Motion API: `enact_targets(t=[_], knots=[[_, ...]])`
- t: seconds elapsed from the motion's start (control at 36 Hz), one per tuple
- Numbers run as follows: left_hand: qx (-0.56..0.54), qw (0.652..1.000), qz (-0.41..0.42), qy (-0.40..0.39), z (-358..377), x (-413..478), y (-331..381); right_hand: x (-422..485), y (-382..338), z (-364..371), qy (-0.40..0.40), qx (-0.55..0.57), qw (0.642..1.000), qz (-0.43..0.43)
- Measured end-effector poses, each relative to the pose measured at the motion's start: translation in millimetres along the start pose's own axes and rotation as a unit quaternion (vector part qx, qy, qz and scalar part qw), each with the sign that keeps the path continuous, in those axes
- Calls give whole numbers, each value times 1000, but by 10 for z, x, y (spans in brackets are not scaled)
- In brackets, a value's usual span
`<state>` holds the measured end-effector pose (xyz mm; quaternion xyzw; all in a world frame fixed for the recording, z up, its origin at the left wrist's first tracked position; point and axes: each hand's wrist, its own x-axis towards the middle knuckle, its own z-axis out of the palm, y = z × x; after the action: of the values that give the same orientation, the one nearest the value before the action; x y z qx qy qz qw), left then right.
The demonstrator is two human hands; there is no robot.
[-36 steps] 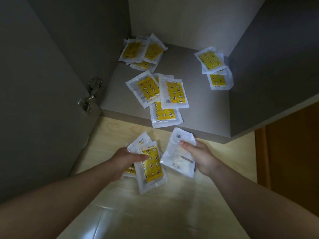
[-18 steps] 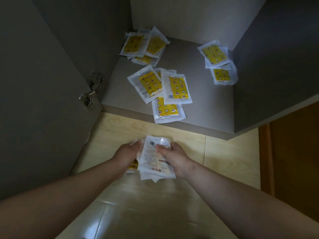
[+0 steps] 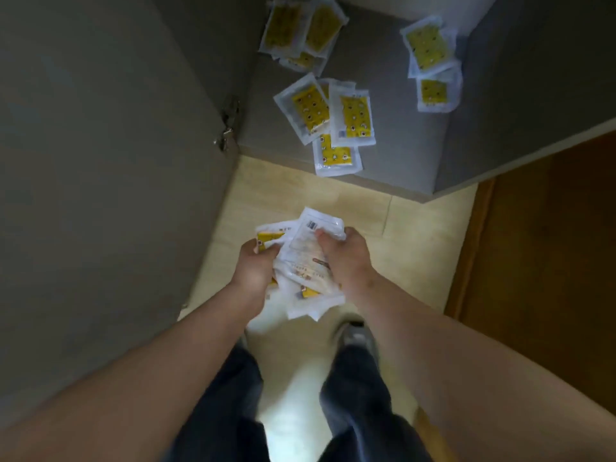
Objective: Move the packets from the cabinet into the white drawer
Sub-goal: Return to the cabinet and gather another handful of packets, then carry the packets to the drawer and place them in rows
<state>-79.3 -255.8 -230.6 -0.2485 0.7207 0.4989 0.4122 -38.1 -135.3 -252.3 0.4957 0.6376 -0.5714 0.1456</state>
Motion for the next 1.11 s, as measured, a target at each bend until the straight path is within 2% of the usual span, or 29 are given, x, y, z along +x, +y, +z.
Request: enact_targets(t=[0.22, 0.39, 0.53, 0.72, 0.86, 1.11], knots=[[-101, 991, -62, 61, -384, -1459, 546, -1528, -796, -284, -8, 41, 999, 32], [-235, 967, -36, 94, -660, -2710, 938, -2702, -1620, -663, -85, 77, 993, 19], [-348, 928, 21, 132, -894, -3697, 1251, -3565, -2130, -839, -149, 71, 985, -50], [-490, 856, 82, 140, -1380, -4989, 1309, -4683, -2573, -797, -266, 2, 960, -87], [-552, 804, 124, 185, -1758, -5764, 1043, -5473, -2634, -566, -380, -35, 922, -75], [-704, 644, 127, 272, -2311, -6900, -52, -6877, -2087, 9, -550, -180, 811, -87]])
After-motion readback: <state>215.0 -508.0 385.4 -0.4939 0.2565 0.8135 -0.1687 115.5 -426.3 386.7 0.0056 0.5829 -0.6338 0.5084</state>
